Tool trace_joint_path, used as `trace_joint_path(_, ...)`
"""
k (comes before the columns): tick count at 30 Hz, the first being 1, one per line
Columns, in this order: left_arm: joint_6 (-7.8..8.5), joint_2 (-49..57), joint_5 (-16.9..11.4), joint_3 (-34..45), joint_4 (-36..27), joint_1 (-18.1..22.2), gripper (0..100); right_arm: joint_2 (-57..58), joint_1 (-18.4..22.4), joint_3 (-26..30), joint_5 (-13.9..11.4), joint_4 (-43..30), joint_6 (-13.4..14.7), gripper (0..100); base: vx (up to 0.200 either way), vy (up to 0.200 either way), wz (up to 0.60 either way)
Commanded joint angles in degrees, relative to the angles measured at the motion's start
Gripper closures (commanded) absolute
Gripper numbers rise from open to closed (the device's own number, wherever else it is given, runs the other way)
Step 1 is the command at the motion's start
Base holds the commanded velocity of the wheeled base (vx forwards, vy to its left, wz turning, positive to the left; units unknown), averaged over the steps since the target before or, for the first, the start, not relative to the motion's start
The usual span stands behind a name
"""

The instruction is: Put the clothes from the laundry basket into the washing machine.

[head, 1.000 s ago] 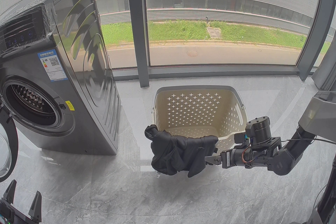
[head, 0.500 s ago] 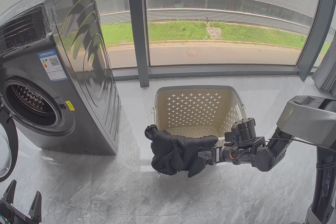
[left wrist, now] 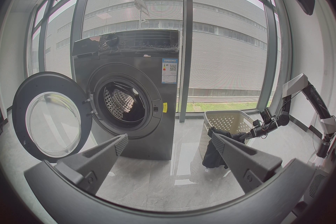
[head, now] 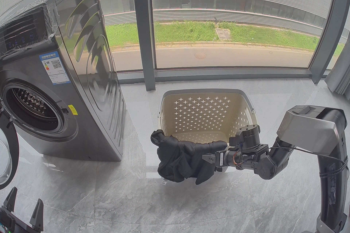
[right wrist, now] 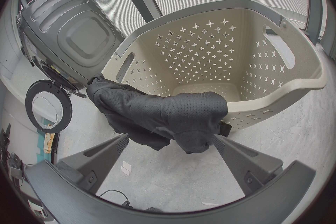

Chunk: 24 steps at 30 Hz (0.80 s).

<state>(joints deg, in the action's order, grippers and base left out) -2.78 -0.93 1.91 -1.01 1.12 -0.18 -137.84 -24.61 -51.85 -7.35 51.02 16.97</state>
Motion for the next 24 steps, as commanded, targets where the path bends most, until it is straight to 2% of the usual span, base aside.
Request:
trace_joint_path(1, -0.03, 0.8, 0.0, 0.9, 0.1, 0.0, 0, -1.9, -0.1, -1.2, 0.0, 0.3, 0.3, 0, 0.000, 0.000, 0.00)
trace_joint_path(14, -0.03, 0.8, 0.1, 0.9, 0.0, 0.0, 0, -5.0, -0.3, -3.0, 0.1, 6.1, 1.3, 0, 0.000, 0.000, 0.00)
trace_joint_path(15, -0.03, 0.8, 0.1, 0.9, 0.0, 0.0, 0, -5.1, -0.3, -2.9, 0.1, 6.8, 1.3, 100, 0.000, 0.000, 0.00)
trace_joint_path(24, -0.03, 0.8, 0.1, 0.9, 0.1, 0.0, 0, -5.5, -0.7, -2.3, 0.1, 9.2, 1.3, 100, 0.000, 0.000, 0.00)
